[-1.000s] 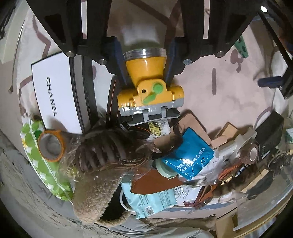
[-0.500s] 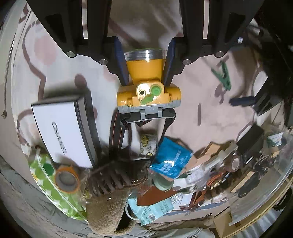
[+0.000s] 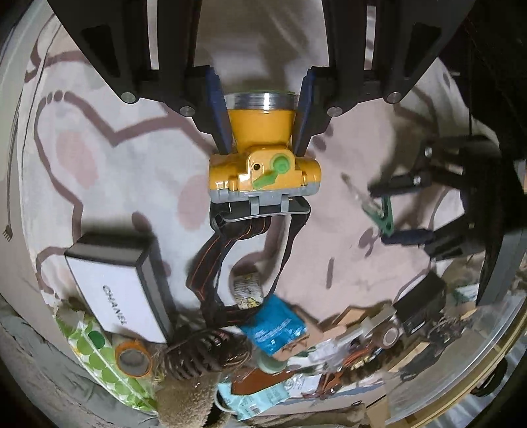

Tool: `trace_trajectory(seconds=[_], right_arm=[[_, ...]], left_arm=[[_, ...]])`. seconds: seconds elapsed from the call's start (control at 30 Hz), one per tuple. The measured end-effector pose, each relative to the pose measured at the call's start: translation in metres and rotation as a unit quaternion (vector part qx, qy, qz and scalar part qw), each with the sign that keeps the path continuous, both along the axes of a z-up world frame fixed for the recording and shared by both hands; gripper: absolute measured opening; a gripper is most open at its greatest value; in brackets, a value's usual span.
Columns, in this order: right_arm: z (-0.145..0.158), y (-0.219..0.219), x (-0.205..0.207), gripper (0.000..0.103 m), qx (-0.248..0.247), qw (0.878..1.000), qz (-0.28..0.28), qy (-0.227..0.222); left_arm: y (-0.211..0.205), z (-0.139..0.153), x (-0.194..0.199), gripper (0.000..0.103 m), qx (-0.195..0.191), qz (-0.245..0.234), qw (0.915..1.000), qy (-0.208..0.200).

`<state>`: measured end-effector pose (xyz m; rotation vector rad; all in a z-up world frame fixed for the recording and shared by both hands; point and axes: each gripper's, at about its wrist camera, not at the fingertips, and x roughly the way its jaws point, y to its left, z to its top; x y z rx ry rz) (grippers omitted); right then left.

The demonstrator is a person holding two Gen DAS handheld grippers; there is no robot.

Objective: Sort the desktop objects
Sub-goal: 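Lift the headlamp with its black strap using the right tool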

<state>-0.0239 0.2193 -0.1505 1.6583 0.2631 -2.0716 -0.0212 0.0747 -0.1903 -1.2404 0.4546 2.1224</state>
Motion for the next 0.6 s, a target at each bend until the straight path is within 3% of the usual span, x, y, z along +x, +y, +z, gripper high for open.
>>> trace_trajectory(seconds=[0.13,0.2,0.37,0.6], right_arm=[[0.006,-0.01,0.016,0.036,-0.013,1.0,0.02,-0.007],[0.013,-0.019,0.024,0.02,-0.032,0.999,0.039,-0.014],[0.024,-0.036,0.034,0.019,-0.026,0.997,0.069,0.0],[0.031,-0.018,0.019,0.02,-0.046,0.999,0.008,-0.004]], left_arm=[[-0.012,0.009,0.005,0.054,0.001,0.004,1.0,0.009],[-0.02,0.013,0.006,0.054,0.004,0.01,0.9999,0.009],[-0.039,0.018,0.011,0.054,0.001,0.021,0.9997,0.011],[-0.05,0.013,0.019,0.054,-0.008,0.021,0.9997,0.004]])
